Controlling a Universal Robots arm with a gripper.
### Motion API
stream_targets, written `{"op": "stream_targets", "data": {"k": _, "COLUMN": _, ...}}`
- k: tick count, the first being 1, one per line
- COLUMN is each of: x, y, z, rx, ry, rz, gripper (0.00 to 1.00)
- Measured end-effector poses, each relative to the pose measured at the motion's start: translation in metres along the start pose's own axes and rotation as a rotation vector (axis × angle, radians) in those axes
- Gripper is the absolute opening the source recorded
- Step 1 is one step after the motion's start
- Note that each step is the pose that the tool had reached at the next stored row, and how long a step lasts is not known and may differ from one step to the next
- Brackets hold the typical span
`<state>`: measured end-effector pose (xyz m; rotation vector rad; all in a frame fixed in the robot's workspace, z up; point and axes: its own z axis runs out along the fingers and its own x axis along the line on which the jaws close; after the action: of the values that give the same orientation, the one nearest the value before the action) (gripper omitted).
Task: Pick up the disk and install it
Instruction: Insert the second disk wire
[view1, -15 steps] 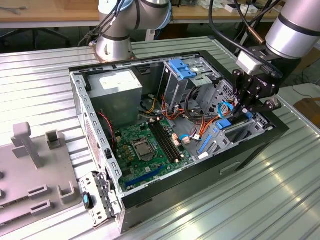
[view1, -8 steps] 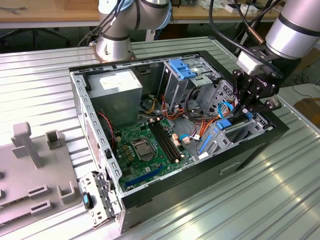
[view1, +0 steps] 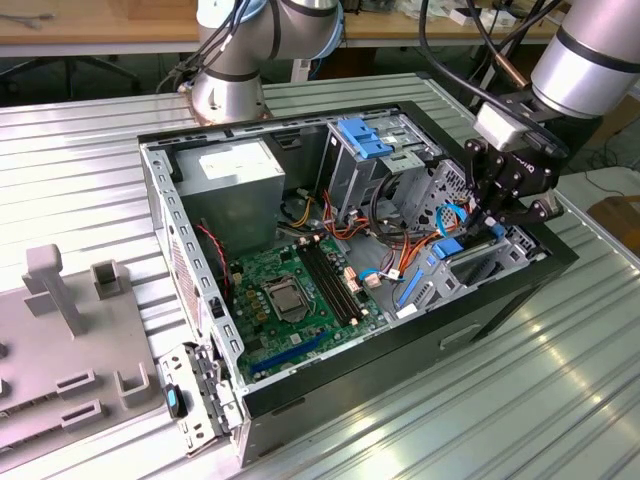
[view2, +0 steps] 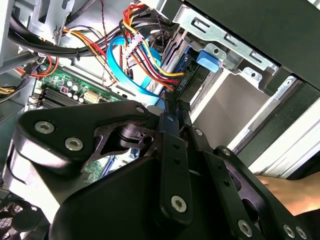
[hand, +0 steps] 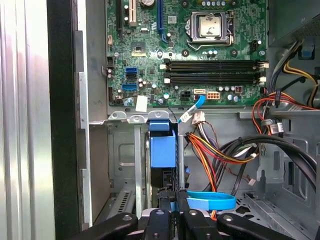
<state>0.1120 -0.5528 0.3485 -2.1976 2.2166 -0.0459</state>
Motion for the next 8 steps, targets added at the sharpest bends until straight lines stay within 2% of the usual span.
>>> {"op": "stream_targets", "data": {"k": 8, "x": 0.0, "y": 0.0001, "z": 0.0036, "rx": 0.0, "ry": -0.0016, "rz": 0.0, "gripper": 0.16}}
